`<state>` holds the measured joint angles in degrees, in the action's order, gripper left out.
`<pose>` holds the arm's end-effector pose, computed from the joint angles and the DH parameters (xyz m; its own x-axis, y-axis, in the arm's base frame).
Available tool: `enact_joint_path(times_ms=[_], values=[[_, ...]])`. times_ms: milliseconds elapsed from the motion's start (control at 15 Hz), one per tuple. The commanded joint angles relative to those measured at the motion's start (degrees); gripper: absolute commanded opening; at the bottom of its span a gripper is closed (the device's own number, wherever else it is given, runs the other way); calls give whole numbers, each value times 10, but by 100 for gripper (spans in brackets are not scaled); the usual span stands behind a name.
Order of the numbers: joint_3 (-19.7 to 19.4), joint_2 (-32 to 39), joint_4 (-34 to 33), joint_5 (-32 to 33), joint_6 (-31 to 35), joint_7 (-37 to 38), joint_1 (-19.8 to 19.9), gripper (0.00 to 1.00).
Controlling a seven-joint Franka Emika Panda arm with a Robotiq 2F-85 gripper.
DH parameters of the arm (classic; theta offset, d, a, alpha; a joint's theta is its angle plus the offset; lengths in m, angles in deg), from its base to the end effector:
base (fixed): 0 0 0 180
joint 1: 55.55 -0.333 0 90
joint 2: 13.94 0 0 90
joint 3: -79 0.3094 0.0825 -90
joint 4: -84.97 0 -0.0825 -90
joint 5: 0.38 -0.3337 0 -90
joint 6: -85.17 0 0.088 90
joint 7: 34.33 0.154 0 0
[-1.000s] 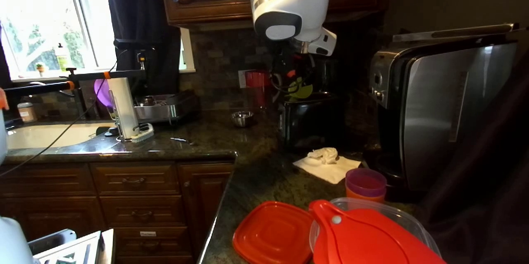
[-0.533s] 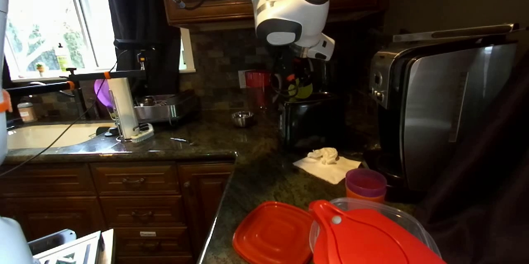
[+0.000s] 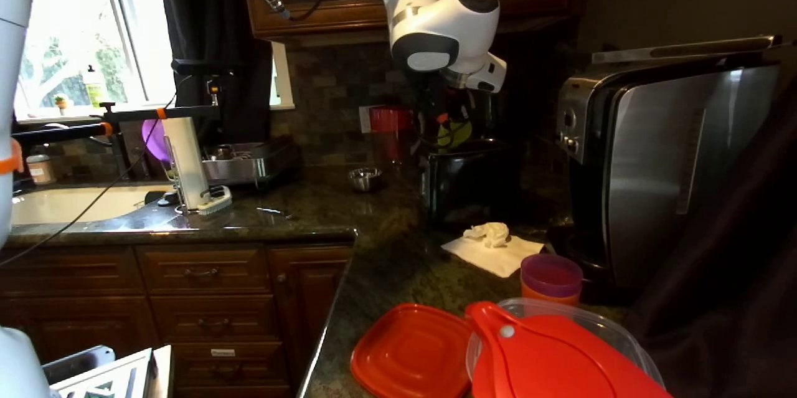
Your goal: Stack the yellow cup with the orange cup
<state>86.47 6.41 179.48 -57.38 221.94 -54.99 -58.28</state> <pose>0.6544 0.1427 0.4393 0.9154 -0.2432 0.3208 0.0681 -0.6919 -0.7188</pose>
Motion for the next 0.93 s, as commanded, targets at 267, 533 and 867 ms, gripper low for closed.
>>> enact_joint_path(times_ms=[267, 533, 867], values=[[9, -41, 19, 3, -18, -10, 5, 1], [0, -157, 106, 82, 34, -1, -24, 1], [-18, -279, 246, 243, 99, 133, -14, 1]])
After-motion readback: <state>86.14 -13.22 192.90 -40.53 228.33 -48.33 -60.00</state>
